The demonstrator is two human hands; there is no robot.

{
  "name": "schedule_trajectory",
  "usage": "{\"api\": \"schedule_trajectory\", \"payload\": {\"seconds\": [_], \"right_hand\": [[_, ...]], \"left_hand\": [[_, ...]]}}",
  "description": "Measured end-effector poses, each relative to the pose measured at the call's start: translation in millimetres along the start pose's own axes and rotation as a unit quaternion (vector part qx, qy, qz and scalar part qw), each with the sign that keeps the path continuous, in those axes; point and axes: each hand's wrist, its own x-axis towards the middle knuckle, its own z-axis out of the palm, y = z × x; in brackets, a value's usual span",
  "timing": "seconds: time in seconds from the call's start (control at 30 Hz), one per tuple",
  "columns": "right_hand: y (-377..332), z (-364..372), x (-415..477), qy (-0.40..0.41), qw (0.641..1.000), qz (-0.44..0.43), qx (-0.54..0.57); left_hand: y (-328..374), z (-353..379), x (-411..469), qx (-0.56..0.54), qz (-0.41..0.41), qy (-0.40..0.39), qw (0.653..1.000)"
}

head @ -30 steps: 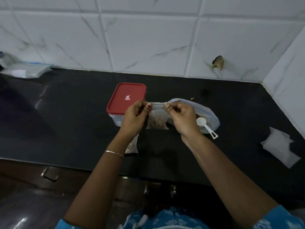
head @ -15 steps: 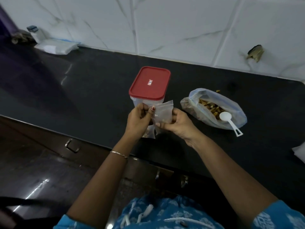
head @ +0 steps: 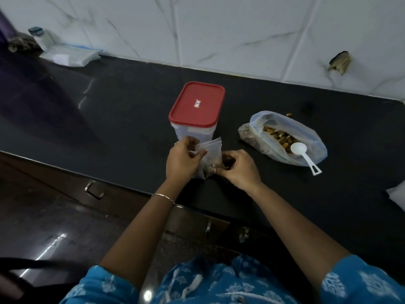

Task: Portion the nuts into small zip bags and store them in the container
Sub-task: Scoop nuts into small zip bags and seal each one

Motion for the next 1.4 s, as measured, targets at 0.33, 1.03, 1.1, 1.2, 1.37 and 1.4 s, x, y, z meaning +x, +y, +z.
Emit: {"api": "schedule_trajectory", "payload": {"seconds": [0.33,1.03,1.1,1.2,1.37,1.4], "right_hand": [[33.2,-64.6,-20.0,0.153,0.987,0.054,0.021],[195.1,-213.9,-146.9,0.324,0.881,0.283,-0.198],[200.1,-217.2,-146.1,0.318,0.884,0.265,-0.217],[207.5,-219.5,-146.5,0.301,0.889,0.247,-0.242],[210.1,-219.8,-148.8,0.315,0.885,0.253,-0.233],[209.9,-219.9,-148.7,0.318,0.884,0.25,-0.235]], "left_hand": [[67.0,52.9,-1.2,-0.009,0.187,-0.007,0.982],[198.5,248.1,-47.7,-0.006,0.293,-0.425,0.857],[203.1,254.7,-50.2,0.056,0.318,-0.475,0.819],[207.8,262.6,-54.7,0.093,0.324,-0.521,0.785],[209.2,271.7,-57.7,0.132,0.314,-0.551,0.762],[209.0,272.5,-56.8,0.136,0.313,-0.554,0.76]]}}
